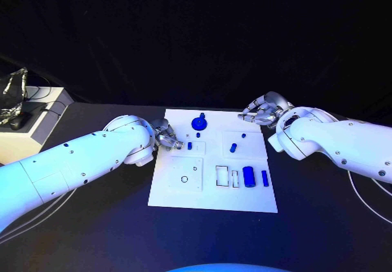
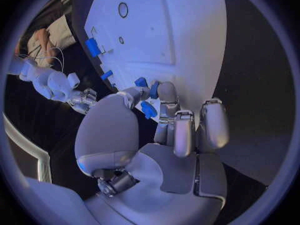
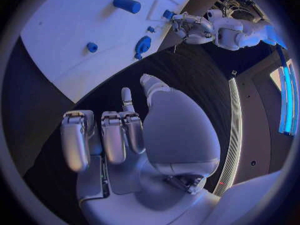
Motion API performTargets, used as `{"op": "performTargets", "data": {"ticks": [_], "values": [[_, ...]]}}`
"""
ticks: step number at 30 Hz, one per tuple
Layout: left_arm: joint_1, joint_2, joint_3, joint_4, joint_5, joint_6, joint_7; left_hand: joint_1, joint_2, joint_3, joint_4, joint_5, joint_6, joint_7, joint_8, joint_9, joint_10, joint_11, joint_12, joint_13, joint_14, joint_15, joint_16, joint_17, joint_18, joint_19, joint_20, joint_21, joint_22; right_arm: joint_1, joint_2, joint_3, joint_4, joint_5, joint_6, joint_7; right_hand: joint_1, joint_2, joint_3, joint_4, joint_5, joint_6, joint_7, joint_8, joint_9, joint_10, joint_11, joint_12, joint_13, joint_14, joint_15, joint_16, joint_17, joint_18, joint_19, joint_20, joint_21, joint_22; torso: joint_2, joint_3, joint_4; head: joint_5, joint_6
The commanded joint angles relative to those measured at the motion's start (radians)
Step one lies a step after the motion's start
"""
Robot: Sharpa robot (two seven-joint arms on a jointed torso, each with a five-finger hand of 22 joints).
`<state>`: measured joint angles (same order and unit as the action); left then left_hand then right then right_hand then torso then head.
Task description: Assemble the parts on the task board
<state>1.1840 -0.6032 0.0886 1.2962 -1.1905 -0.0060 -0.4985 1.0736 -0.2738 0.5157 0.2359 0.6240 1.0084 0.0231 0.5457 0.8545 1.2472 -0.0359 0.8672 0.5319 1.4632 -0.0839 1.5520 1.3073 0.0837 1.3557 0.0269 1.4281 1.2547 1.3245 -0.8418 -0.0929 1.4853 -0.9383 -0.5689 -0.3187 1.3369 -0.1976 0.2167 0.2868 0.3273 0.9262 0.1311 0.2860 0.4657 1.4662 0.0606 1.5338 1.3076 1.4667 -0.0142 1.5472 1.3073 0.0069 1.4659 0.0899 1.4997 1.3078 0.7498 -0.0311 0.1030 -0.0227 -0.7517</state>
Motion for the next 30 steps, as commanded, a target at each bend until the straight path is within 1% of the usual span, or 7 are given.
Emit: {"op": "performTargets", "data": {"ticks": [1,11,13,14,18,22,30], "values": [[-0.004,0.003,-0.002,0.002,0.005,0.005,0.002,-0.004,-0.004,-0.01,0.002,-0.002,0.003,0.005,-0.005,0.0,0.003,-0.003,0.0,-0.001,0.094,-0.007,0.0,0.213,-0.011,0.001,-0.004,-0.006,-0.001,0.0,0.001,0.0,0.0,-0.011,0.008,0.008,-0.005,0.005,-0.006,0.001,0.005,-0.005,0.002,0.006,0.001,0.07,-0.008,-0.001,0.23,0.084,-0.005,-0.003,0.178,0.013,0.069,-0.005,-0.007,0.208,0.0,-0.0002,0.0001,0.0,0.002],[-0.004,0.002,-0.002,-0.001,0.004,0.005,-0.004,0.003,-0.01,-0.067,0.041,-0.014,0.006,0.006,-0.012,0.0,0.002,-0.003,0.001,0.003,0.094,-0.007,0.0,0.214,-0.012,0.003,-0.003,-0.006,0.001,0.0,0.001,0.0,0.0,-0.011,0.007,0.009,-0.006,0.005,-0.006,0.002,0.005,-0.006,0.002,0.006,0.003,0.069,-0.008,-0.002,0.229,0.084,-0.005,-0.004,0.176,0.014,0.069,-0.005,-0.009,0.206,-0.001,0.0002,-0.0007,-0.001,0.002],[-0.004,0.002,-0.002,-0.002,0.004,0.005,-0.006,0.008,-0.005,-0.095,0.053,-0.05,0.008,0.006,-0.016,-0.001,0.002,-0.002,0.002,0.005,0.094,-0.006,0.0,0.214,-0.012,0.003,-0.003,-0.007,0.001,0.0,0.0,0.0,0.0,-0.011,0.006,0.009,-0.006,0.005,-0.006,0.002,0.005,-0.006,0.002,0.006,0.003,0.069,-0.008,-0.002,0.229,0.084,-0.005,-0.004,0.176,0.014,0.069,-0.005,-0.009,0.206,0.0,-0.0001,-0.0004,-0.001,0.002],[-0.004,0.002,-0.002,-0.003,0.004,0.006,-0.007,0.008,0.002,-0.113,0.055,-0.089,0.009,0.007,-0.019,-0.003,0.001,-0.002,0.002,0.006,0.094,-0.006,0.0,0.215,-0.012,0.003,-0.003,-0.007,0.001,0.0,0.0,0.0,0.0,-0.011,0.006,0.009,-0.006,0.005,-0.006,0.002,0.005,-0.006,0.002,0.006,0.003,0.069,-0.008,-0.002,0.229,0.084,-0.005,-0.004,0.176,0.014,0.069,-0.005,-0.009,0.206,0.0,-0.0001,-0.0004,-0.001,0.002],[-0.004,0.0,-0.001,-0.004,0.003,0.009,-0.011,0.002,0.016,-0.16,0.057,-0.164,0.013,0.008,-0.028,-0.006,0.001,0.0,0.002,0.008,0.095,-0.005,0.0,0.215,-0.012,0.004,-0.001,-0.007,0.003,0.0,-0.001,0.0,0.001,-0.011,0.005,0.009,-0.006,0.005,-0.006,0.002,0.005,-0.006,0.002,0.006,0.003,0.069,-0.008,-0.002,0.229,0.084,-0.005,-0.004,0.176,0.014,0.069,-0.005,-0.009,0.206,0.0,0.0,0.0001,-0.003,0.0],[-0.004,-0.001,-0.001,-0.004,0.003,0.008,-0.013,0.001,0.026,-0.19,0.058,-0.196,0.014,0.008,-0.032,-0.008,0.0,0.0,0.001,0.007,0.095,-0.004,0.0,0.215,-0.012,0.005,-0.001,-0.007,0.003,0.0,-0.002,0.0,0.001,-0.011,0.004,0.009,-0.006,0.005,-0.006,0.002,0.005,-0.006,0.002,0.006,0.003,0.069,-0.008,-0.002,0.229,0.084,-0.005,-0.004,0.176,0.014,0.069,-0.005,-0.009,0.206,0.0,-0.0005,0.0,-0.003,0.0],[-0.004,-0.004,0.001,0.0,0.002,0.004,-0.014,-0.003,0.044,-0.245,0.058,-0.235,0.017,0.009,-0.038,-0.01,-0.001,0.001,0.001,0.007,0.094,-0.004,0.0,0.214,-0.012,0.005,0.0,-0.008,0.004,0.0,-0.003,0.0,0.001,-0.012,0.004,0.009,-0.007,0.004,-0.007,0.002,0.005,-0.007,0.002,0.006,0.004,0.069,-0.008,-0.003,0.229,0.084,-0.005,-0.004,0.176,0.014,0.069,-0.005,-0.009,0.206,0.0,-0.0005,-0.0004,-0.004,0.0]]}}
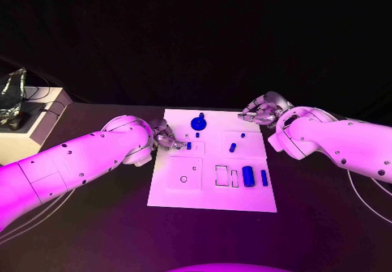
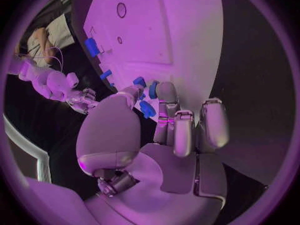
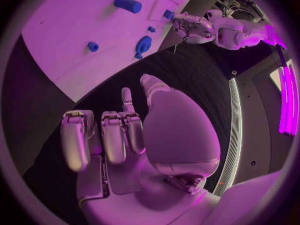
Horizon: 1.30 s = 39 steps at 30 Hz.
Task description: Assemble the parts on the task board
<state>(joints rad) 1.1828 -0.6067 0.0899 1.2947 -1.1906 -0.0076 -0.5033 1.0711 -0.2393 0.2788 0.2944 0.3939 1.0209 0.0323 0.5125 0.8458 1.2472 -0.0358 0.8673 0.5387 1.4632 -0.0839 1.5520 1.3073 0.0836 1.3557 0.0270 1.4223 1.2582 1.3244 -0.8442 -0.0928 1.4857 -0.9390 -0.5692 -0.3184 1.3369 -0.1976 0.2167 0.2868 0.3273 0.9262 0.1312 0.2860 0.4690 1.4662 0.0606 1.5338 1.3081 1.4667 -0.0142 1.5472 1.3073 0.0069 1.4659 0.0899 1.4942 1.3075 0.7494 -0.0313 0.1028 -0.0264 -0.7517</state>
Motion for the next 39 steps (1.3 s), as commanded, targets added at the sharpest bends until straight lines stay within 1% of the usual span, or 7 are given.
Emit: {"op": "performTargets", "data": {"ticks": [1,10,20,27,29,31,39], "values": [[-0.002,-0.001,0.0,0.003,0.002,0.005,-0.009,0.0,0.01,-0.008,0.0,-0.005,0.004,0.0,-0.005,-0.001,-0.001,0.001,0.001,0.0,0.094,-0.004,0.0,0.214,-0.012,0.005,0.0,-0.002,0.0,0.0,0.0,0.0,0.001,-0.011,0.004,0.009,-0.007,0.004,-0.007,0.002,0.005,-0.007,0.002,0.006,0.001,0.069,-0.008,-0.003,0.229,0.084,-0.005,-0.004,0.176,0.014,0.069,-0.005,-0.003,0.207,0.0,-0.0003,-0.0003,-0.001,0.0],[-0.003,-0.008,0.003,0.017,0.012,-0.009,-0.007,0.003,0.016,-0.021,0.0,-0.009,0.001,0.001,-0.008,-0.002,-0.006,0.001,-0.006,-0.008,0.092,-0.003,-0.004,0.205,-0.011,0.001,0.0,-0.005,-0.005,0.0,-0.001,0.0,0.0,-0.011,0.005,0.008,-0.007,0.004,-0.007,0.002,0.005,-0.007,0.002,0.006,0.001,0.069,-0.008,-0.003,0.229,0.084,-0.005,-0.004,0.176,0.014,0.069,-0.005,-0.003,0.207,0.0,-0.0007,0.0009,-0.002,-0.001],[-0.003,-0.018,0.015,0.027,0.023,-0.018,-0.009,0.011,0.024,-0.03,0.0,-0.007,-0.007,0.003,-0.012,-0.002,-0.014,0.003,-0.013,-0.015,0.089,-0.002,-0.008,0.196,-0.01,-0.001,0.001,-0.007,-0.008,-0.001,-0.002,0.0,0.0,-0.012,0.005,0.008,-0.007,0.004,-0.007,0.002,0.005,-0.007,0.002,0.006,0.001,0.069,-0.008,-0.003,0.229,0.084,-0.005,-0.004,0.176,0.014,0.069,-0.005,-0.003,0.207,0.0,-0.0006,0.0004,-0.003,-0.002],[-0.003,-0.028,0.031,0.033,0.049,-0.04,0.004,0.005,0.029,-0.039,0.001,-0.008,-0.009,0.005,-0.012,-0.002,-0.016,0.005,-0.013,-0.015,0.088,-0.001,-0.009,0.193,-0.009,-0.002,0.002,-0.008,-0.009,-0.001,-0.002,0.0,0.0,-0.012,0.004,0.008,-0.007,0.004,-0.007,0.002,0.005,-0.007,0.002,0.006,0.001,0.069,-0.008,-0.003,0.229,0.084,-0.005,-0.004,0.176,0.014,0.069,-0.005,-0.003,0.207,0.0,-0.0007,0.0001,-0.002,0.0],[-0.003,-0.031,0.036,0.032,0.069,-0.044,0.007,-0.001,0.039,-0.081,0.001,-0.031,-0.018,0.009,-0.013,0.001,-0.025,0.009,-0.013,-0.014,0.085,0.002,-0.014,0.182,-0.007,-0.009,0.005,-0.014,-0.019,-0.001,-0.003,0.0,0.0,-0.012,0.004,0.008,-0.007,0.004,-0.007,0.002,0.005,-0.007,0.002,0.006,0.001,0.069,-0.008,-0.003,0.229,0.084,-0.005,-0.004,0.176,0.014,0.069,-0.005,-0.003,0.207,0.0,-0.0007,0.0004,-0.003,0.001],[-0.003,-0.034,0.039,0.032,0.088,-0.046,0.009,0.003,0.049,-0.11,0.001,-0.042,-0.024,0.011,-0.013,0.003,-0.031,0.011,-0.012,-0.013,0.084,0.004,-0.016,0.176,-0.006,-0.014,0.007,-0.017,-0.025,-0.001,-0.003,0.0,0.0,-0.012,0.004,0.008,-0.007,0.004,-0.007,0.002,0.005,-0.007,0.002,0.006,0.001,0.069,-0.008,-0.003,0.229,0.084,-0.005,-0.004,0.176,0.014,0.069,-0.005,-0.003,0.207,-0.001,0.0001,0.0006,-0.003,0.002],[-0.003,-0.049,0.057,0.031,0.163,-0.063,0.025,0.008,0.062,-0.138,0.001,-0.044,-0.034,0.014,-0.014,0.005,-0.039,0.014,-0.011,-0.012,0.081,0.007,-0.022,0.164,-0.003,-0.023,0.009,-0.025,-0.038,-0.002,-0.005,0.0,0.0,-0.012,0.003,0.009,-0.007,0.004,-0.007,0.002,0.005,-0.007,0.002,0.006,0.001,0.069,-0.008,-0.003,0.229,0.084,-0.005,-0.004,0.176,0.014,0.069,-0.005,-0.003,0.207,0.0,-0.0005,0.0009,-0.003,0.003]]}}
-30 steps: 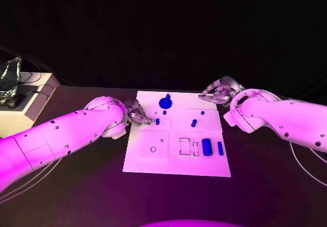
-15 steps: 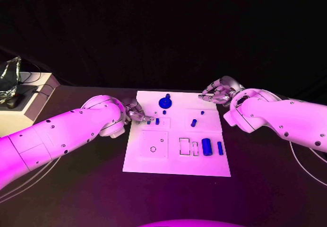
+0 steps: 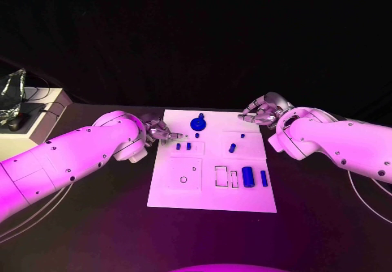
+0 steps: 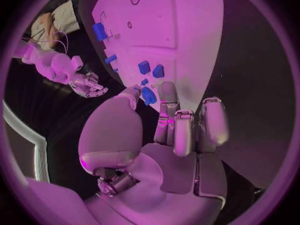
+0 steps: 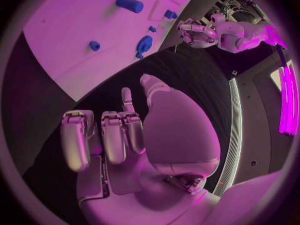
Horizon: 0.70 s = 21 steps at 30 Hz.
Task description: Assemble the parts on the task board
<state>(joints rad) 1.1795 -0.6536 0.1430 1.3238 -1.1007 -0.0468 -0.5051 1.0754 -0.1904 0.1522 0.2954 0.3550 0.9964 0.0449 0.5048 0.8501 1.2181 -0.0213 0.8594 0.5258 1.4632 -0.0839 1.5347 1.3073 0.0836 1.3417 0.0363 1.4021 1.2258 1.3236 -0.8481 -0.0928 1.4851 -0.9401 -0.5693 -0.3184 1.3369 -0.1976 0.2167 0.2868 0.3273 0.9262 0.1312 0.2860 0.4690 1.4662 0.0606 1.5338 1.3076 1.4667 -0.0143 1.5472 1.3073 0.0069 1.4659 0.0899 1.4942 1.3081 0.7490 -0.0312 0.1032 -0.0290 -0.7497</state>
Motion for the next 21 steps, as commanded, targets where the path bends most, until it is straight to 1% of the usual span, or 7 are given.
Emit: {"op": "performTargets", "data": {"ticks": [1,3,6,7,10,14,21], "values": [[0.0,-0.004,0.006,0.002,0.085,-0.029,0.037,0.007,0.018,-0.019,0.0,-0.005,-0.016,0.004,-0.008,0.001,-0.015,0.001,-0.004,0.001,0.08,0.008,-0.006,0.161,-0.002,-0.012,0.001,-0.007,-0.01,-0.001,-0.001,0.0,0.001,-0.011,0.002,0.009,-0.007,0.004,-0.007,0.002,0.005,-0.007,0.002,0.006,0.001,0.069,-0.008,-0.003,0.229,0.084,-0.005,-0.004,0.176,0.014,0.069,-0.005,-0.003,0.206,0.0,-0.0004,0.0007,0.0,0.002],[0.0,-0.008,0.009,0.002,0.12,-0.045,0.066,0.018,0.031,-0.039,0.0,-0.004,-0.041,0.016,-0.018,-0.001,-0.041,0.013,-0.012,-0.002,0.069,0.018,-0.02,0.13,0.006,-0.04,0.007,-0.029,-0.047,-0.001,-0.001,0.0,0.001,-0.011,0.001,0.011,-0.007,0.004,-0.007,0.002,0.005,-0.007,0.002,0.006,0.001,0.069,-0.008,-0.003,0.229,0.084,-0.005,-0.004,0.176,0.014,0.069,-0.005,-0.003,0.206,0.0,-0.0002,0.0009,0.0,0.003],[0.0,-0.013,0.013,-0.001,0.195,-0.082,0.167,0.103,0.065,-0.011,-0.002,0.002,-0.151,0.071,-0.069,-0.032,-0.159,0.063,-0.056,-0.029,-0.023,0.063,-0.114,-0.068,0.047,-0.207,0.042,-0.157,-0.248,-0.001,-0.002,0.0,0.001,-0.003,-0.005,0.022,-0.007,0.004,-0.007,0.002,0.005,-0.007,0.002,0.006,0.001,0.069,-0.008,-0.003,0.229,0.084,-0.005,-0.004,0.176,0.014,0.069,-0.005,-0.003,0.206,0.0,0.0002,0.0004,0.001,0.004],[0.0,-0.014,0.013,-0.002,0.213,-0.093,0.208,0.183,0.062,0.036,-0.001,0.004,-0.194,0.103,-0.103,-0.07,-0.23,0.09,-0.084,-0.049,-0.142,0.093,-0.213,-0.248,0.081,-0.376,0.065,-0.291,-0.436,-0.001,-0.003,0.0,0.0,0.002,-0.007,0.029,-0.007,0.004,-0.007,0.002,0.005,-0.008,0.002,0.006,0.004,0.068,-0.008,-0.003,0.229,0.084,-0.005,-0.004,0.175,0.014,0.068,-0.005,-0.004,0.206,0.0,0.0005,0.0004,0.001,0.006],[0.0,-0.012,0.014,-0.006,0.231,-0.117,0.338,0.364,0.02,0.188,-0.024,0.002,-0.207,0.12,-0.142,-0.156,-0.328,0.116,-0.152,-0.114,-0.403,0.117,-0.391,-0.552,0.097,-0.485,0.099,-0.408,-0.528,-0.001,-0.004,0.0,-0.002,0.012,-0.014,0.061,-0.006,0.005,-0.006,0.001,0.006,-0.009,0.002,0.006,0.004,0.067,-0.008,-0.004,0.228,0.084,-0.005,-0.005,0.174,0.014,0.068,-0.005,-0.006,0.205,0.0,0.0002,0.0006,0.001,0.007],[0.0,-0.002,0.01,-0.013,0.177,-0.146,0.465,0.435,-0.03,0.297,-0.053,-0.006,-0.205,0.129,-0.163,-0.236,-0.349,0.134,-0.227,-0.199,-0.514,0.136,-0.479,-0.633,0.096,-0.542,0.116,-0.476,-0.557,-0.001,-0.004,0.0,-0.008,0.029,-0.022,0.117,0.005,0.005,-0.002,-0.002,0.006,-0.016,0.004,0.003,0.007,0.052,-0.007,-0.02,0.214,0.081,-0.004,-0.008,0.164,0.019,0.059,-0.005,-0.025,0.192,0.0,-0.0003,-0.0003,0.0,0.014],[0.0,0.042,-0.002,-0.053,0.014,-0.207,0.596,0.448,-0.04,0.338,-0.119,-0.011,-0.168,0.123,-0.178,-0.316,-0.336,0.139,-0.296,-0.282,-0.514,0.137,-0.494,-0.691,0.097,-0.559,0.117,-0.448,-0.527,-0.001,0.001,0.0,-0.035,0.058,-0.03,0.254,0.043,0.0,0.037,-0.005,0.009,-0.026,0.005,-0.002,0.025,-0.085,-0.007,-0.186,0.074,0.051,-0.006,-0.058,0.053,0.055,-0.009,-0.006,-0.184,0.085,0.002,0.0007,-0.0028,-0.005,0.024]]}}
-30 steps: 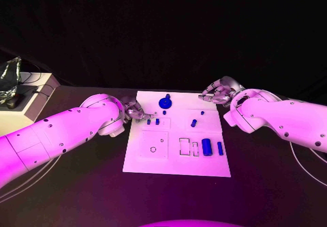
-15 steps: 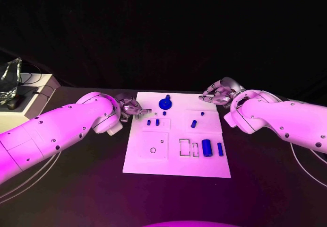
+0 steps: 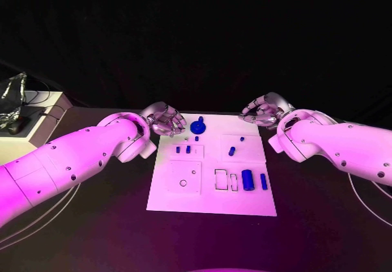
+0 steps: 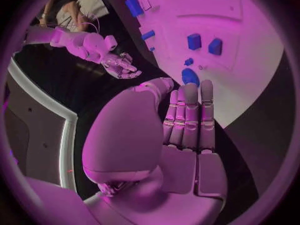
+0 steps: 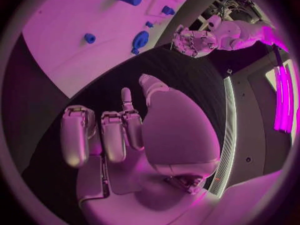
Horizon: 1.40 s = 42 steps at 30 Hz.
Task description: Assemble the parts on the task board
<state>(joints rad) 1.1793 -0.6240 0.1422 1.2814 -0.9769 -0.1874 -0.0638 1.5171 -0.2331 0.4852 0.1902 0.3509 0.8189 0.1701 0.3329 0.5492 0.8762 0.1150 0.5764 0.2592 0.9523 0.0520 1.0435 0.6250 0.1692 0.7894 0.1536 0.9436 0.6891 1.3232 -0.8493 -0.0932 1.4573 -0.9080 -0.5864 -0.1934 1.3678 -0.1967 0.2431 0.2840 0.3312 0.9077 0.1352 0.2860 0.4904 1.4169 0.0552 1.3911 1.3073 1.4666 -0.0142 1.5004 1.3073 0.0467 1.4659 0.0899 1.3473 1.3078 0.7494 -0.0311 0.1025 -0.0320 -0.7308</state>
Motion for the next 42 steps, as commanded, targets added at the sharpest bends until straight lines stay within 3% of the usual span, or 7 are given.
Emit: {"op": "performTargets", "data": {"ticks": [1,4,8,13,17,25,42], "values": [[0.0,0.02,-0.003,-0.017,-0.136,-0.071,0.164,0.005,0.003,0.009,-0.022,-0.007,0.016,-0.002,-0.009,-0.025,0.005,0.004,-0.022,-0.026,-0.003,0.001,-0.001,-0.015,0.011,-0.011,0.0,0.017,0.016,0.0,0.004,0.0,-0.012,0.025,-0.015,0.147,0.023,-0.003,0.026,-0.003,0.007,-0.009,0.002,-0.003,0.008,-0.094,-0.003,-0.123,0.007,0.047,-0.008,-0.021,0.038,0.02,-0.019,-0.007,-0.064,0.068,0.002,0.0009,-0.0027,-0.003,0.007],[0.0,0.041,-0.009,-0.036,-0.22,-0.074,0.177,-0.01,-0.006,0.007,-0.03,-0.016,0.015,-0.007,-0.023,-0.047,-0.007,0.011,-0.045,-0.046,0.007,0.007,0.015,-0.019,0.011,-0.012,0.003,0.027,0.025,0.0,0.007,-0.001,-0.021,0.009,-0.021,0.188,0.04,-0.014,0.059,-0.004,0.011,-0.01,-0.001,-0.005,0.018,-0.164,-0.005,-0.249,-0.107,0.044,-0.01,-0.035,0.017,0.027,-0.031,-0.01,-0.109,0.039,0.003,0.0012,-0.0032,-0.009,0.012],[0.0,0.072,-0.02,-0.06,-0.337,-0.058,0.167,-0.038,-0.025,-0.007,-0.032,-0.029,0.022,-0.013,-0.037,-0.071,-0.011,0.016,-0.062,-0.067,0.026,0.011,0.056,-0.014,0.012,-0.002,0.01,0.032,0.028,-0.001,0.01,-0.001,-0.024,-0.044,-0.024,0.223,0.069,-0.038,0.126,-0.01,0.012,0.002,-0.004,-0.015,0.028,-0.332,-0.011,-0.603,-0.417,0.045,-0.016,-0.044,0.01,0.026,-0.023,-0.016,-0.115,0.038,0.004,0.0016,-0.0032,-0.014,0.017],[0.0,0.111,-0.037,-0.094,-0.453,-0.023,0.138,-0.052,-0.035,-0.018,-0.035,-0.03,0.032,-0.016,-0.048,-0.092,-0.01,0.017,-0.07,-0.083,0.041,0.013,0.107,-0.009,0.014,0.018,0.013,0.036,0.029,-0.001,0.011,-0.001,-0.023,-0.123,-0.026,0.242,0.067,-0.062,0.176,-0.012,0.007,0.014,-0.004,-0.031,0.037,-0.322,-0.011,-0.744,-0.549,0.048,-0.017,-0.044,0.015,0.024,-0.015,-0.018,-0.108,0.046,0.009,0.0026,-0.0068,-0.016,0.026],[0.0,0.136,-0.043,-0.118,-0.518,0.011,0.109,-0.039,-0.039,-0.006,-0.054,-0.018,0.039,-0.017,-0.058,-0.112,-0.017,0.019,-0.08,-0.099,0.048,0.013,0.152,-0.007,0.014,0.035,0.012,0.055,0.04,-0.001,0.012,-0.002,-0.02,-0.175,-0.028,0.248,0.059,-0.076,0.21,-0.019,0.005,0.026,-0.002,-0.048,0.047,-0.303,-0.008,-0.871,-0.667,0.048,-0.014,-0.046,0.017,0.022,-0.009,-0.016,-0.102,0.054,0.013,0.0027,-0.0099,-0.016,0.03],[0.0,0.168,-0.047,-0.158,-0.576,0.008,0.081,-0.069,-0.053,-0.027,-0.049,-0.032,0.043,-0.015,-0.07,-0.131,-0.023,0.022,-0.087,-0.113,0.054,0.018,0.195,-0.012,0.014,0.04,0.016,0.064,0.047,-0.001,0.012,-0.001,-0.015,-0.239,-0.042,0.248,0.037,-0.088,0.231,-0.038,0.003,0.037,0.015,-0.077,0.062,-0.306,0.018,-1.093,-0.867,0.049,0.007,-0.046,0.02,0.022,-0.008,0.001,-0.108,0.059,0.019,0.0022,-0.013,-0.017,0.039],[0.0,0.183,-0.048,-0.174,-0.605,0.05,0.039,-0.056,-0.034,-0.01,-0.057,-0.03,0.09,-0.018,-0.075,-0.152,-0.001,0.018,-0.09,-0.131,0.109,0.015,0.284,0.041,0.015,0.058,0.014,0.097,0.069,0.0,0.011,-0.001,-0.012,-0.265,-0.053,0.239,0.026,-0.087,0.232,-0.046,0.003,0.043,0.018,-0.09,0.067,-0.285,0.021,-1.142,-0.921,0.049,0.01,-0.045,0.023,0.021,-0.006,0.005,-0.106,0.063,0.017,0.0032,-0.0121,-0.018,0.03]]}}
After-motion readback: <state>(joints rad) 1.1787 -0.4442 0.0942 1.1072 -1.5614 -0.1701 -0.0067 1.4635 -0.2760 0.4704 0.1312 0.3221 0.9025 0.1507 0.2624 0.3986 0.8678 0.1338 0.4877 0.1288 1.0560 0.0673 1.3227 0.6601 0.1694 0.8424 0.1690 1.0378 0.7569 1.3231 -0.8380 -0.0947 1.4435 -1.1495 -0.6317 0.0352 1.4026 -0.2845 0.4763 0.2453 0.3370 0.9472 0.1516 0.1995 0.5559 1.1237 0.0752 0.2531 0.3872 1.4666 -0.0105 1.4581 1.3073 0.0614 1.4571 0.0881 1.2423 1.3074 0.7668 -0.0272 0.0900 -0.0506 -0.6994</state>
